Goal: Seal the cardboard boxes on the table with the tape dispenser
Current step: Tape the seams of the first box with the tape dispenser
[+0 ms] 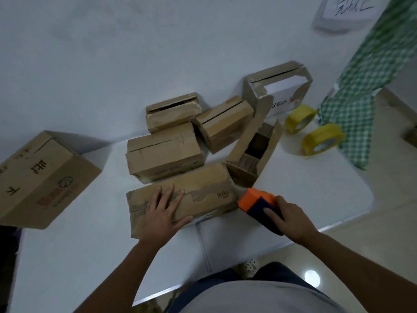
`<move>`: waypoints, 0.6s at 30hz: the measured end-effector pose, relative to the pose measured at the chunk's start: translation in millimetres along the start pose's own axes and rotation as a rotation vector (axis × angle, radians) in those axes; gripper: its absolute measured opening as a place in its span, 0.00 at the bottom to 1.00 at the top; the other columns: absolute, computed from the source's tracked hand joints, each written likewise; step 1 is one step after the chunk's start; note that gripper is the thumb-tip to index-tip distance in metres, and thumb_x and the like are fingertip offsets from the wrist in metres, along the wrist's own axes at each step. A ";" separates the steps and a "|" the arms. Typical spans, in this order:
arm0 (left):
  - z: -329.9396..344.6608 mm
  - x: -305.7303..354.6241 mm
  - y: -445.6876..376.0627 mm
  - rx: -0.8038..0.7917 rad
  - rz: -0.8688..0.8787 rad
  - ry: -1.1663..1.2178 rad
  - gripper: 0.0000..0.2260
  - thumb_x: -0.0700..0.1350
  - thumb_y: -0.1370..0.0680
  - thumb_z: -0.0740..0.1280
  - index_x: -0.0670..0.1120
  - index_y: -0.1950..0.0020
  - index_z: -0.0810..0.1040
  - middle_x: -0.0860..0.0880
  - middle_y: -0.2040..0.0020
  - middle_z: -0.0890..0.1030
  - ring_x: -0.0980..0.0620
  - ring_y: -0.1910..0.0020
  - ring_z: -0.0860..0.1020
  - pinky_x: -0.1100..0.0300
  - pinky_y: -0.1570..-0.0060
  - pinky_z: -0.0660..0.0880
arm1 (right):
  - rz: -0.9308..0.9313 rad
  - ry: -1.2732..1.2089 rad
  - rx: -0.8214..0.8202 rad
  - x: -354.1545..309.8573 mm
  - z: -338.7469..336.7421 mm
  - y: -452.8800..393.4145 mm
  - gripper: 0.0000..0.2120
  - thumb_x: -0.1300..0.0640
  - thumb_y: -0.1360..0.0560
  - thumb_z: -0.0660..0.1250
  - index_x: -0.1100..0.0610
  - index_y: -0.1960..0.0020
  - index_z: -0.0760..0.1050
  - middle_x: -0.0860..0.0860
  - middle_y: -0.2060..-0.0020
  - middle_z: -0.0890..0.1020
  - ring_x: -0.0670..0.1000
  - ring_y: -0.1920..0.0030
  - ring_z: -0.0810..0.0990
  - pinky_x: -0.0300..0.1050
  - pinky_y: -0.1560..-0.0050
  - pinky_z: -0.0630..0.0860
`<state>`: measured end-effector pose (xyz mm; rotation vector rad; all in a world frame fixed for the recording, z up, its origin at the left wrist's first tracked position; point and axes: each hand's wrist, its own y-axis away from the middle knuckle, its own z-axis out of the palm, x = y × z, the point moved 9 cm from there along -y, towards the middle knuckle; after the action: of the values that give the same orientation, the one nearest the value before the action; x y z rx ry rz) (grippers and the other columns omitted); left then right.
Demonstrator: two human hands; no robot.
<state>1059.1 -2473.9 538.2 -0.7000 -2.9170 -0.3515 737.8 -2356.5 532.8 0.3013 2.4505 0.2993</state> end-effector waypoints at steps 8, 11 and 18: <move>2.2 -2.0 -4.5 -0.003 0.032 -0.047 0.37 0.74 0.25 0.49 0.56 0.23 0.66 0.47 0.24 0.66 0.37 0.27 0.63 0.34 0.35 0.68 | -0.010 -0.523 0.238 -82.8 -49.9 -11.4 0.18 0.35 0.25 0.63 0.50 0.58 0.73 0.46 0.67 0.80 0.43 0.67 0.79 0.33 0.69 0.72; 0.3 -3.2 -3.5 -0.021 0.085 -0.092 0.37 0.74 0.25 0.49 0.55 0.23 0.65 0.46 0.23 0.66 0.36 0.28 0.64 0.36 0.37 0.70 | -0.038 -0.561 0.198 -122.8 -63.4 -29.7 0.20 0.34 0.30 0.61 0.51 0.57 0.76 0.44 0.67 0.81 0.40 0.68 0.79 0.29 0.71 0.70; 6.0 -12.0 4.2 -0.085 0.146 -0.096 0.41 0.73 0.25 0.48 0.50 0.19 0.52 0.51 0.19 0.52 0.41 0.21 0.53 0.40 0.27 0.61 | -0.106 -0.493 -0.279 -204.9 -8.5 -78.6 0.28 0.30 0.31 0.61 0.53 0.49 0.77 0.49 0.60 0.85 0.47 0.62 0.83 0.41 0.62 0.75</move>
<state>1071.2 -2473.9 531.1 -0.9612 -2.9317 -0.4392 878.6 -2491.0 634.4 0.1060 1.9037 0.4549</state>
